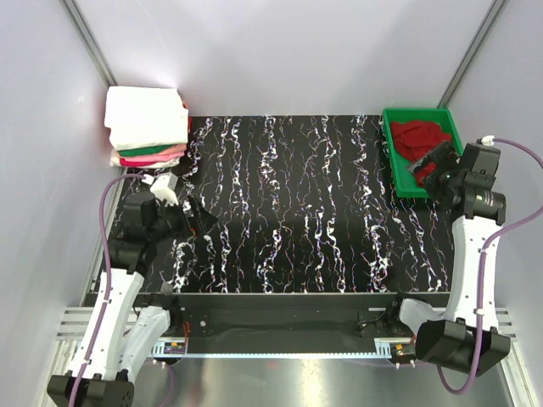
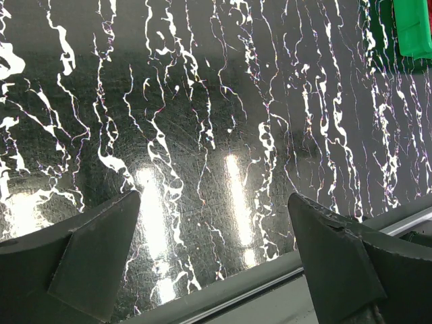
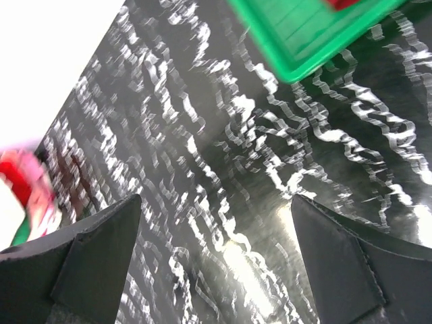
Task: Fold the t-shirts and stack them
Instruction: Grab the tshirt from the pile
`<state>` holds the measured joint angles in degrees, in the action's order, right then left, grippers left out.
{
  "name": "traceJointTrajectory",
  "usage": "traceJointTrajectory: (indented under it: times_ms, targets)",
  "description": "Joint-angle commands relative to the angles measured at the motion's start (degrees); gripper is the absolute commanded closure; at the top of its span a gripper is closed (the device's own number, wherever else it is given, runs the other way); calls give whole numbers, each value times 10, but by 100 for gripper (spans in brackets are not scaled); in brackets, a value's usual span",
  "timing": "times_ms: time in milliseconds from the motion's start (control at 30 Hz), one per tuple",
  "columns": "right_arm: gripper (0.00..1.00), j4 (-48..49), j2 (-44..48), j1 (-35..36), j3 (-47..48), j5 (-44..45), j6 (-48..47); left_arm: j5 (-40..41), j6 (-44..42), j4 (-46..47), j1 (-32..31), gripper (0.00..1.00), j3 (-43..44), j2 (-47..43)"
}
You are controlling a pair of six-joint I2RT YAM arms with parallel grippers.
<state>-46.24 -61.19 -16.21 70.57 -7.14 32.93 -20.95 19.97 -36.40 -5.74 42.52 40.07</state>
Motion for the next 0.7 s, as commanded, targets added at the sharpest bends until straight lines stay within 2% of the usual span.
traceJointTrajectory:
  times_ms: [0, 167, 333, 400, 433, 467, 567, 667]
  targets:
    - [1, 20, 15, 0, -5, -89, -26, -3, -3, 16, -2, 1, 14, 4]
    - [0, 63, -5, 0, -10, -148, -17, -47, -21, -4, 12, 1, 47, 43]
    - [0, 76, -67, 0, 51, -96, -38, -2, -9, 11, 13, 1, 34, 15]
    - [0, 41, -144, -1, 89, -51, -52, 14, -2, 14, 12, 1, 27, 6]
    - [0, 27, -178, -3, 138, -30, -60, 18, 1, 17, 12, 1, 24, 5]
    - [0, 13, -249, -7, 162, -2, -66, 20, 2, 18, 12, 1, 23, 5]
    - [0, -49, -382, -26, 267, 38, -66, 19, 3, 19, 12, 1, 22, 9]
    - [0, -56, -479, -37, 340, 54, -59, -2, 2, 27, 12, 1, 20, 11]
